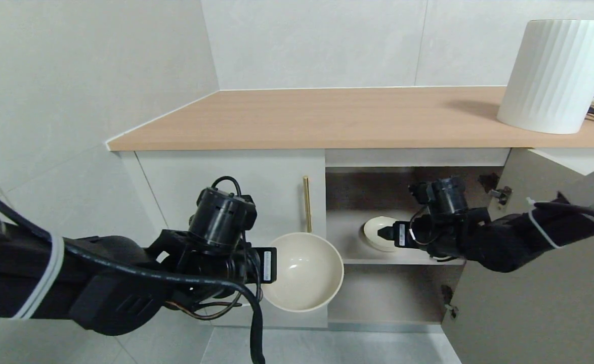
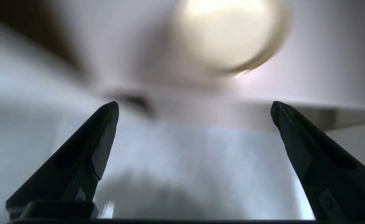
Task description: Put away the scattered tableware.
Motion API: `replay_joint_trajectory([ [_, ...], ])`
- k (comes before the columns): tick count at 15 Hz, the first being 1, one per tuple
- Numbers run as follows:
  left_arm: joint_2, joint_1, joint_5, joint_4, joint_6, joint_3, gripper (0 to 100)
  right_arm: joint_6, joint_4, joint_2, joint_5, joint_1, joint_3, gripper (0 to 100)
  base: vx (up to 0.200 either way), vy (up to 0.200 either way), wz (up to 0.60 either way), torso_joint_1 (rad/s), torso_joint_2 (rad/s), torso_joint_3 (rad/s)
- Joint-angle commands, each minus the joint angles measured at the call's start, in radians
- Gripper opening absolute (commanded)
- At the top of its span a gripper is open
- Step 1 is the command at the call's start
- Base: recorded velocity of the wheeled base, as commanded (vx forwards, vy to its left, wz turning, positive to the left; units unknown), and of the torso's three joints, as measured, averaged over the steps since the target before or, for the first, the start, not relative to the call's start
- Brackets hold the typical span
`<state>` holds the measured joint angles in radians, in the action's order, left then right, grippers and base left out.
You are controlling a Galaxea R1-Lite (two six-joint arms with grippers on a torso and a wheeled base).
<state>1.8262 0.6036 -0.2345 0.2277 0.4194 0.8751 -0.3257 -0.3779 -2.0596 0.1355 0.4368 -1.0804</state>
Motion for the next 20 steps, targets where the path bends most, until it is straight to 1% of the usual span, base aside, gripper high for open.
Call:
replay_joint_trajectory([
  [1,0.068,0.033,-0.045,0.001,-0.014,0.004,0,0.002,0.143,0.257,-0.070,0.125,0.060,100,0.000,0.000,0.00,0.000,0.00,0.000],
  [2,0.073,0.038,-0.052,0.001,-0.016,0.004,0,0.001,0.165,0.276,-0.083,0.142,0.062,100,0.000,0.000,0.00,0.000,0.00,0.000],
  [3,0.079,0.054,-0.059,0.001,-0.016,0.004,0,-0.003,0.218,0.311,-0.114,0.191,0.066,100,0.000,0.000,0.00,0.000,0.00,0.000],
  [4,0.081,0.065,-0.060,0.001,-0.016,0.004,0,-0.004,0.243,0.315,-0.123,0.226,0.073,100,0.000,0.000,0.00,0.000,0.00,0.000],
  [7,0.074,0.077,-0.075,0.002,-0.016,0.004,0,-0.004,0.246,0.280,-0.123,0.290,0.086,100,0.000,0.000,0.00,0.000,0.00,0.000],
  [10,0.059,0.087,-0.095,0.032,-0.014,-0.004,0,-0.010,0.241,0.202,-0.120,0.300,0.080,100,0.000,0.000,0.00,0.000,0.00,0.000],
  [14,0.042,0.108,-0.097,0.033,-0.013,-0.011,0,-0.027,0.220,0.153,-0.116,0.300,0.073,100,0.000,0.000,0.00,0.000,0.00,0.000],
  [18,0.035,0.113,-0.097,0.035,-0.013,-0.016,0,-0.039,0.205,0.139,-0.114,0.300,0.071,100,0.000,0.000,0.00,0.000,0.00,0.000],
  [19,0.036,0.113,-0.097,0.035,-0.013,-0.016,0,-0.039,0.205,0.139,-0.114,0.300,0.071,0,0.000,0.000,0.00,0.000,0.00,0.000],
  [20,0.038,0.113,-0.097,0.035,-0.013,-0.016,0,-0.039,0.205,0.141,-0.116,0.300,0.073,0,0.000,0.000,0.00,0.000,0.00,0.000],
])
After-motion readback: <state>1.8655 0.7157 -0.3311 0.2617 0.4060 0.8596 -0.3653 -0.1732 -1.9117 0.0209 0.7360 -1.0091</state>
